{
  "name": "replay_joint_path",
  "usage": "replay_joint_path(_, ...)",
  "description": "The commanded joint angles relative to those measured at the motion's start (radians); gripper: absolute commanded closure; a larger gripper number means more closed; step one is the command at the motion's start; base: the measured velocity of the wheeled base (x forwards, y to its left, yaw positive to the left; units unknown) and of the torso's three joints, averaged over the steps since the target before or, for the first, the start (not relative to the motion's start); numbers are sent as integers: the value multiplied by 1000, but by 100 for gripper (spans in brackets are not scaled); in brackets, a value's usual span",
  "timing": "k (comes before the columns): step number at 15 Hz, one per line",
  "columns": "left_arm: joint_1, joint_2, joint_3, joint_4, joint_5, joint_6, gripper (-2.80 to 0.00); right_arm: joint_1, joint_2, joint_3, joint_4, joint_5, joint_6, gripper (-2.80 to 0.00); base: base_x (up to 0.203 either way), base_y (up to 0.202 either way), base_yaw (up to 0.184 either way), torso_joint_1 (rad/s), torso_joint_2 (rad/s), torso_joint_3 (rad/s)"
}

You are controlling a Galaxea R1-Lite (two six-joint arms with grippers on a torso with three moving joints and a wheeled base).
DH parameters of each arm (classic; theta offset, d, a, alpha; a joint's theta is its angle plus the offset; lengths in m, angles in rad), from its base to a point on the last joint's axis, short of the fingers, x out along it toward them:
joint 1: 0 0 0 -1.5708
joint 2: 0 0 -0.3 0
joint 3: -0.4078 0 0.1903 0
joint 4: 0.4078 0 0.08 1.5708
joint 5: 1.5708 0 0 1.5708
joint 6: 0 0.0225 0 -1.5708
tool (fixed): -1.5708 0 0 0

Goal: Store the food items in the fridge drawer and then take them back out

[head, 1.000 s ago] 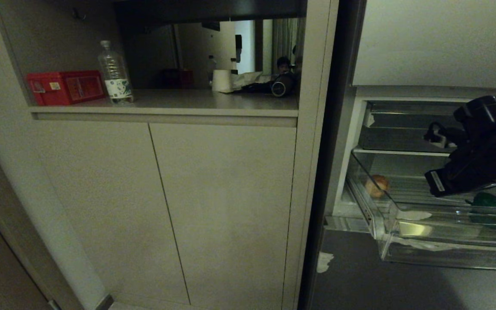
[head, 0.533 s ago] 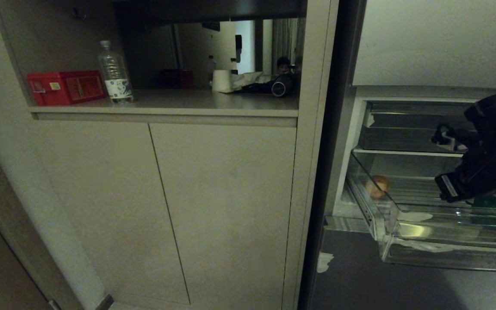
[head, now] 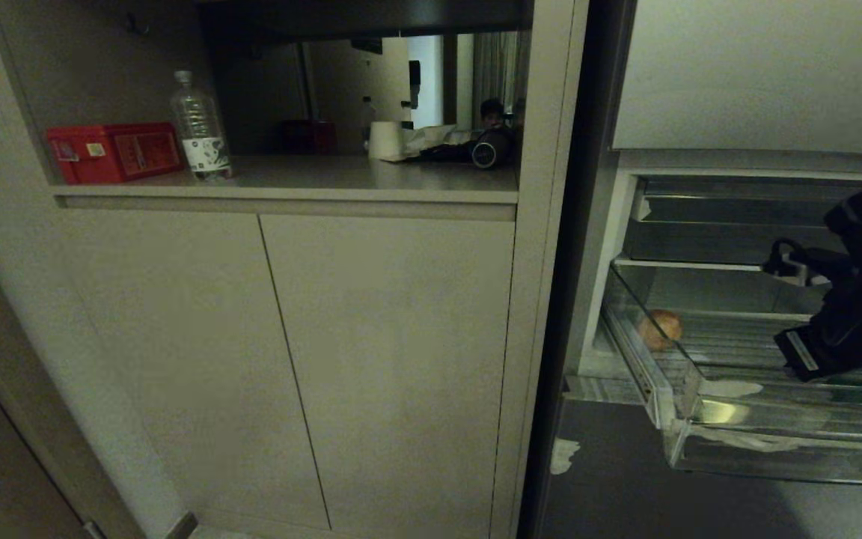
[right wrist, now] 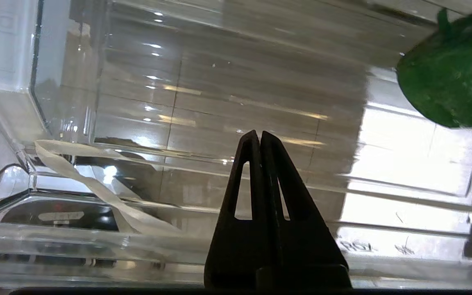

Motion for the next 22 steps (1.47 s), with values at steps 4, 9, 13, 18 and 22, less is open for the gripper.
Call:
replay_joint_path(4,0,0,-1,1,0,0,0,-2,-102,59,2,-1,-6,0,0,0,0,0,0,0)
replay_joint_path(9,0,0,1,1,0,0,0,-2,-108,70,-41,9,-10,0,0,0,0,0,0,0)
replay_joint_path(13,0,0,-1,0,0,0,0,-2,-93,95,-211,62,-3,0,0,0,0,0,0,0)
replay_joint_path(18,0,0,0,0,0,0,0,-2,-269,181,-212,118,-2,0,0,0,0,0,0,0)
replay_joint_path(22,0,0,1,1,0,0,0,-8,-604,403,-279,138,1,0,0,0,0,0,0,0)
